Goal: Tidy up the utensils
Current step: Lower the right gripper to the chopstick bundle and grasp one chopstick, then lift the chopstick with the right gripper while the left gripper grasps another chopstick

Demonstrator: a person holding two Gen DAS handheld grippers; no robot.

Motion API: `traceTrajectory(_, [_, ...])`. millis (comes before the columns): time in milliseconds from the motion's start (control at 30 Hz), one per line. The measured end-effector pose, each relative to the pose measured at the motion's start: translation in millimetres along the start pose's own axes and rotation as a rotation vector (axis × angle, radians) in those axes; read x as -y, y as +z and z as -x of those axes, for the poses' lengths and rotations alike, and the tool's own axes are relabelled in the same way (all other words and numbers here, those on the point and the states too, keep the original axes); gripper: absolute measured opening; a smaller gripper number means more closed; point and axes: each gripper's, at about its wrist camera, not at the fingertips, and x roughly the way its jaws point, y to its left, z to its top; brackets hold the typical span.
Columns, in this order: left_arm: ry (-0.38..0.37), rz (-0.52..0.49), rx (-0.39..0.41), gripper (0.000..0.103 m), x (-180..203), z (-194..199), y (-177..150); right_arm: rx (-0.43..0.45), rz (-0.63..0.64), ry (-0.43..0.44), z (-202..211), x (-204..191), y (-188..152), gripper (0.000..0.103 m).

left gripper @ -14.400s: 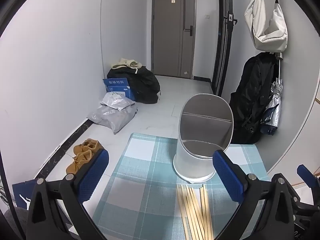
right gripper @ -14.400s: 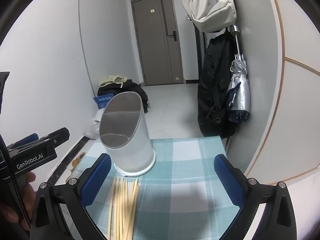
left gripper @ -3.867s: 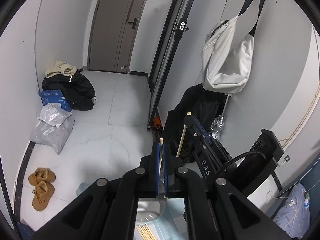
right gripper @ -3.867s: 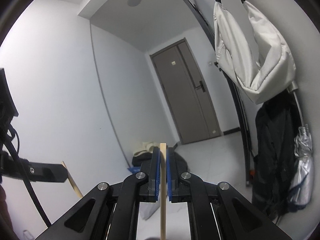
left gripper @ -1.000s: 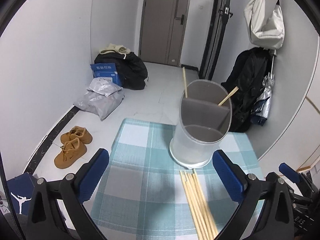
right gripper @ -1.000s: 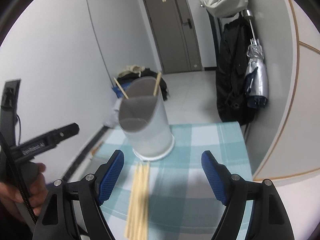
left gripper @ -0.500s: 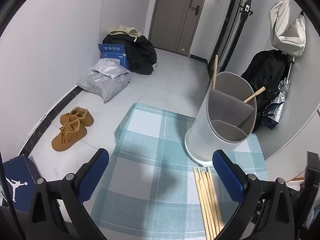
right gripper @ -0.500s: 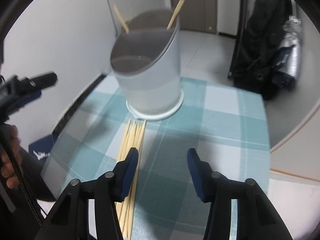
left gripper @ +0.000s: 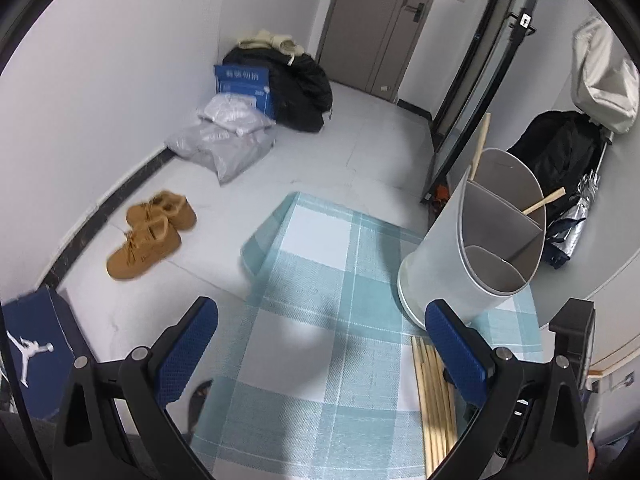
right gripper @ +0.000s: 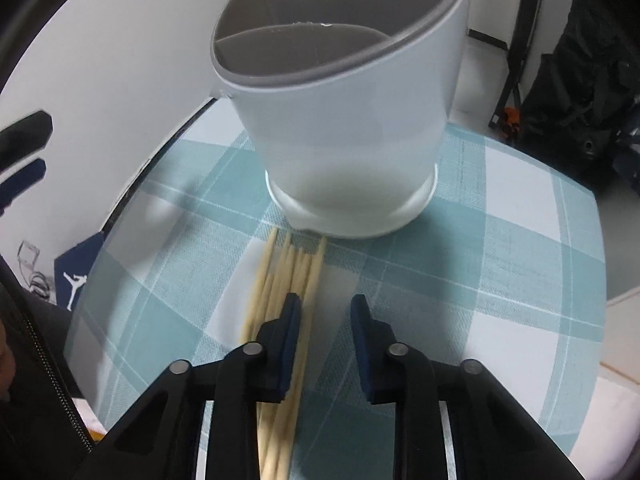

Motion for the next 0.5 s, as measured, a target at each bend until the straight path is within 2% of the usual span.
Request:
traceTrajectory(33, [-0.026, 0.018, -0.022, 0.102, -1.7, -2.0, 1.4, -0.005, -0.001, -0.007, -0.8, 0.4, 0.9, 0.012])
traceTrajectory(133, [-0.066, 0.061, -0.049, 0.102, -5.7, -5.4, 2.3, -0.026, -0.053, 0.035, -3.5, 10.5, 0.4, 0.006])
traceTrajectory(233, [-0.047, 0.064, -0.07, 0.102, -4.5, -11.0, 1.2, -0.045, -0.082, 0.044, -2.8, 16.7, -4.0, 0.005])
traceTrajectory(300, [-0.061, 0.091, -0.088, 0.102, -5.8, -13.1, 0.6, -0.056, -0.081, 0.038, 0.2, 18.6, -6.7, 0.004])
traceTrajectory(400, [-0.063, 0.116, -0.095, 0.102, -6.3, -13.6, -0.1, -0.068, -0.055, 0.027, 9.3, 20.2, -16.9, 0.004])
traceTrajectory(500, [-0.037, 0.099, -0.076, 0.102, -3.1, -12.0, -1.9, -0.069, -0.002, 0.009, 19.0, 15.3, -26.6, 0.004])
